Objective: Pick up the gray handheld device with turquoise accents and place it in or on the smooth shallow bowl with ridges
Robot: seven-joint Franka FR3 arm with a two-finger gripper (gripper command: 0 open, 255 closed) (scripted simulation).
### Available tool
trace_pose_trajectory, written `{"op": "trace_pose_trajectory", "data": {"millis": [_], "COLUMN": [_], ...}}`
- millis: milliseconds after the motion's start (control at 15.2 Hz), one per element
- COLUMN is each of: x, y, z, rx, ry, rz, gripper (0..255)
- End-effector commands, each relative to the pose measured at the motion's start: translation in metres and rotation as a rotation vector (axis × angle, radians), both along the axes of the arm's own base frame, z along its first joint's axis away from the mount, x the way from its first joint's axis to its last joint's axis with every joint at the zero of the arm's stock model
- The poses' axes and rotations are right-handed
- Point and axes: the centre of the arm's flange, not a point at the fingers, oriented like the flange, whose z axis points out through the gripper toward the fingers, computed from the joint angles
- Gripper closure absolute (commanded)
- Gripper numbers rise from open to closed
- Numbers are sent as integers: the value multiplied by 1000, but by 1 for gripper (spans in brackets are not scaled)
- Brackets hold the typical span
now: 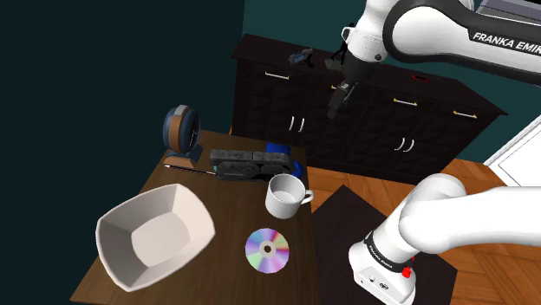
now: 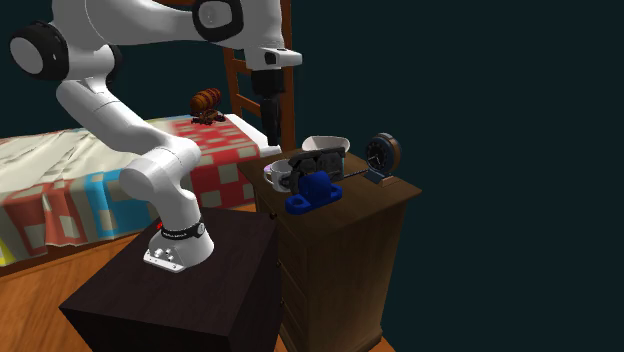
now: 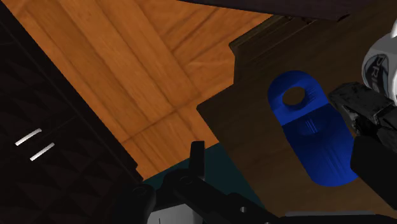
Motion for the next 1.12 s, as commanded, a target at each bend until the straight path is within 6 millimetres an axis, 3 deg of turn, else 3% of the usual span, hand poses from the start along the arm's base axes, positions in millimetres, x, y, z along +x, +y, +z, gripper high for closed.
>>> {"op": "trace_pose_trajectory", "data": {"millis": [0, 528, 1056], "x": [0, 43, 59], "y": [0, 93, 191], "z": [0, -41, -87], "rx": [0, -52, -104], "ry": [0, 39, 77], "rz": [0, 254, 508], "gripper": [0, 0, 0]}}
